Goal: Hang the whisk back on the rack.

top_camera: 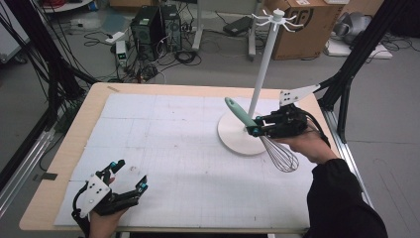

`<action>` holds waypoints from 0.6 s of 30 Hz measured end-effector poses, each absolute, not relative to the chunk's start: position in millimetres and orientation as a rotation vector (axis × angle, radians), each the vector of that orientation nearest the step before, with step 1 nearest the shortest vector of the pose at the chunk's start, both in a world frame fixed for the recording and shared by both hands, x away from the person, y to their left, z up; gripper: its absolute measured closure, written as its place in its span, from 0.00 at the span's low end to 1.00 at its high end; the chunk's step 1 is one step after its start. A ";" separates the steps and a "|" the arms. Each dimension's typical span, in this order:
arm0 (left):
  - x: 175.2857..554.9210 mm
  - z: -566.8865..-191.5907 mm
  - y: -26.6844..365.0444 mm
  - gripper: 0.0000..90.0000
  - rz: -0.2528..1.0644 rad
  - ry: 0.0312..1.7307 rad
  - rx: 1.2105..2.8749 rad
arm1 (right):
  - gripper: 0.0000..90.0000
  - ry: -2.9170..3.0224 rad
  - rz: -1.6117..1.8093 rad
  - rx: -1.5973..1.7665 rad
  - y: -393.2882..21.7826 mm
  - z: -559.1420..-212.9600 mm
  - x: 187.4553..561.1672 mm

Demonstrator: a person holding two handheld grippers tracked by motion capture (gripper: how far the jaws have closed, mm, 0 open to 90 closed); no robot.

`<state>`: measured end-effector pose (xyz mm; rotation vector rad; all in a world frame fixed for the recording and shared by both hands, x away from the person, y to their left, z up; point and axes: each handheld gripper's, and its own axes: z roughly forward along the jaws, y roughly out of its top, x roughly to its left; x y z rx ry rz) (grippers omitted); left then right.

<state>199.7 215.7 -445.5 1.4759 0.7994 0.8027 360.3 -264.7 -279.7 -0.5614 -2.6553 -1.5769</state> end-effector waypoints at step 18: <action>200.4 -446.5 211.5 0.16 0.794 0.789 1.485 | 0.77 -2.564 -1.932 -0.625 -299.0 -222.0 366.6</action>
